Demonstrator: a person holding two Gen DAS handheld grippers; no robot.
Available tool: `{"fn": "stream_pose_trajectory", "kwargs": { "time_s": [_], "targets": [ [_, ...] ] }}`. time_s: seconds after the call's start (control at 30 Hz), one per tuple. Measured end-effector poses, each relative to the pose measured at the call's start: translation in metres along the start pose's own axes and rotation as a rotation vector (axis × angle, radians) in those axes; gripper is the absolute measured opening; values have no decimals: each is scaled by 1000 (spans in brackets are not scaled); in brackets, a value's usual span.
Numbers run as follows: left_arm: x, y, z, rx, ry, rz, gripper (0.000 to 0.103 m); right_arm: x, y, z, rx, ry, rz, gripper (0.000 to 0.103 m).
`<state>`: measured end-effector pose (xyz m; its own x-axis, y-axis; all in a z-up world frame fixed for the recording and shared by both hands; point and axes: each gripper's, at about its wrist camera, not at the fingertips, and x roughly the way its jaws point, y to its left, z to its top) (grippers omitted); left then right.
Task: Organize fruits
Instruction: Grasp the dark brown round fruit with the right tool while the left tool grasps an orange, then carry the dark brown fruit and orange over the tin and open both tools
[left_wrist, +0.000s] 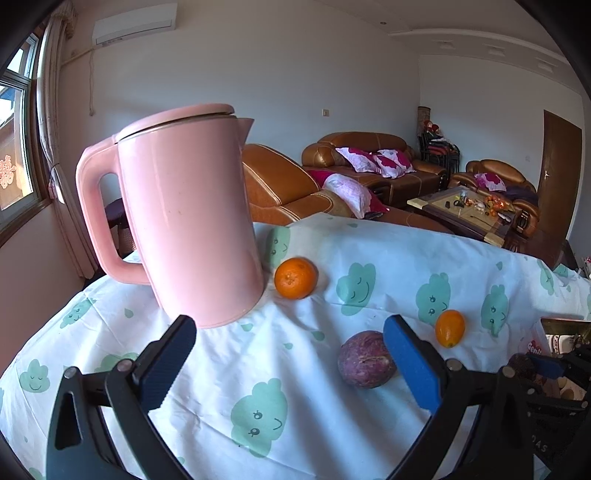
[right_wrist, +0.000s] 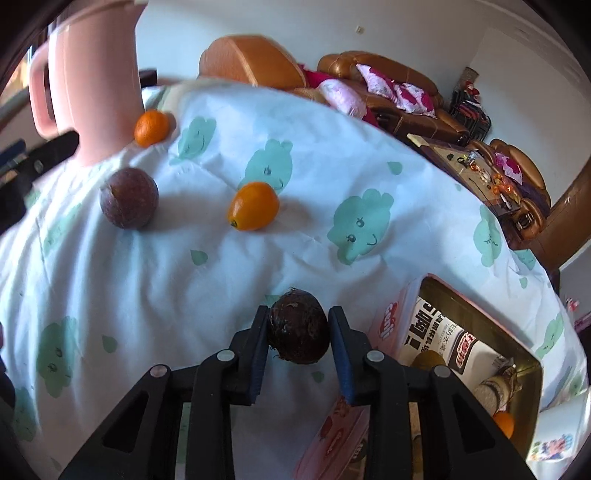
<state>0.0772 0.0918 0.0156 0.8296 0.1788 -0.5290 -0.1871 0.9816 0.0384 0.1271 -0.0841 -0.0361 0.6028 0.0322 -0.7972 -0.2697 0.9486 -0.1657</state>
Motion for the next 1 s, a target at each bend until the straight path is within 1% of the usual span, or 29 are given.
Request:
{"fn": "stream_pose_trajectory", "kwargs": {
  "time_s": [0.07,0.17,0.23,0.33,0.37,0.43,0.5,0.57,0.63,0.67,0.73,0.83,0.9,0.93,1.0],
  "targets": [
    [-4,-6,-1,10,-18,-38,103,-25,-6,-8,90,-130,11,34],
    [-7,-26,-2,47,-27,-135,103,-60,-17,-28,227,-307,18,34],
    [-2,-47,-2,85,9,-185,102,-73,-20,-40,271,-382,-24,34],
    [13,-82,3,135,75,-267,94,-84,-20,-52,269,-450,-123,34],
    [19,-93,6,149,93,-286,94,-86,-21,-54,275,-459,-147,34],
    [31,-113,9,168,128,-303,93,-87,-32,-53,299,-473,-166,34],
    [48,-131,9,190,186,-317,85,-89,-41,-52,319,-481,-174,34],
    [66,-145,8,210,248,-309,68,-89,-46,-53,329,-486,-183,34],
    [83,-155,5,216,298,-296,61,-86,-52,-55,341,-486,-179,34],
    [89,-159,3,224,313,-292,61,-85,-53,-54,344,-481,-172,34],
    [99,-166,-3,252,330,-264,60,-84,-56,-58,345,-472,-167,34],
    [102,-162,-1,213,337,-303,51,-79,-56,-60,354,-457,-157,34],
    [101,-160,-1,205,336,-305,45,-78,-56,-61,363,-454,-150,34],
    [100,-160,-1,203,332,-303,35,-77,-55,-62,363,-454,-150,34],
    [97,-160,-1,198,324,-332,35,-75,-54,-62,361,-459,-157,34]
  ]
}}
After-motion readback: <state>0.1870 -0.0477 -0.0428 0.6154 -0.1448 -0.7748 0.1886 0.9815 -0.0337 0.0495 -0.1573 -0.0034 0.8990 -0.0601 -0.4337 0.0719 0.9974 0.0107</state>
